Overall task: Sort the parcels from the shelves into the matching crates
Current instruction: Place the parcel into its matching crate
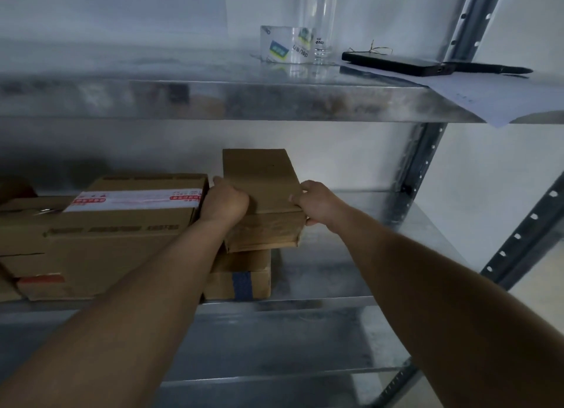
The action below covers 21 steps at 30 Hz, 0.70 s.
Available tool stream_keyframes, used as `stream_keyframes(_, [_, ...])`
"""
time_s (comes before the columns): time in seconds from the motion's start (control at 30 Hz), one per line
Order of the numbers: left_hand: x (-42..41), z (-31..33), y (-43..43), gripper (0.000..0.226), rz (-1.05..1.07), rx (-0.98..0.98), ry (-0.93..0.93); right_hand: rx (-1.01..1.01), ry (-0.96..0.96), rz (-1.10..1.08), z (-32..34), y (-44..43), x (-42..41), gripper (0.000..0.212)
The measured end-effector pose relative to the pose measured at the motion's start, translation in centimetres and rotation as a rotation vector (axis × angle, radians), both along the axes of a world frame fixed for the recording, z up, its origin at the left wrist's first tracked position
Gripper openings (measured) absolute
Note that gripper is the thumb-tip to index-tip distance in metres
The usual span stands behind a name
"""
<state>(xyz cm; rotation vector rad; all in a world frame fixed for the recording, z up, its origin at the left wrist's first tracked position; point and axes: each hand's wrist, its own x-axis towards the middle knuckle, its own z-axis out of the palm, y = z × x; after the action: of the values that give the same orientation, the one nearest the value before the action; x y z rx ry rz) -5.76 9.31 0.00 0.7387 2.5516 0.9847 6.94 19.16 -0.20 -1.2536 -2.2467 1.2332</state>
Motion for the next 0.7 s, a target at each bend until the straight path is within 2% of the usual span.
stream_keyframes(0.13, [0.7,1.0,-0.8,0.063,-0.049,0.078,-0.043,-0.067,0.051,0.030,0.6,-0.2,2.3,0.028])
stream_keyframes(0.23, [2.7,1.7,-2.1,0.051,-0.137,0.140,-0.102,-0.129,0.096,0.051,0.7,-0.8,5.0,0.038])
stream_keyframes(0.3, [4.6,1.8,-2.6,0.054,-0.173,0.189,-0.140,-0.169,0.145,0.036,1.0,-1.2,7.4,0.042])
stream_keyframes(0.4, [8.1,1.6,-3.3,0.062,-0.202,0.224,-0.186,-0.220,0.193,-0.028,1.3,-1.6,11.3,0.028])
stream_keyframes(0.47, [10.8,1.0,-3.9,0.054,-0.221,0.254,-0.244,-0.238,0.203,-0.053,1.3,-1.9,14.1,0.023])
stream_keyframes(0.57, [14.6,0.2,-4.7,0.044,-0.235,0.281,-0.299,-0.241,0.189,-0.057,1.2,-3.2,18.4,0.049])
stream_keyframes(0.63, [17.4,-0.1,-5.6,0.054,-0.268,0.311,-0.325,-0.250,0.185,-0.061,1.0,-4.5,21.5,0.059])
stream_keyframes(0.7, [20.0,-0.3,-6.6,0.083,-0.326,0.287,-0.351,-0.291,0.209,-0.064,0.7,-5.6,24.2,0.059])
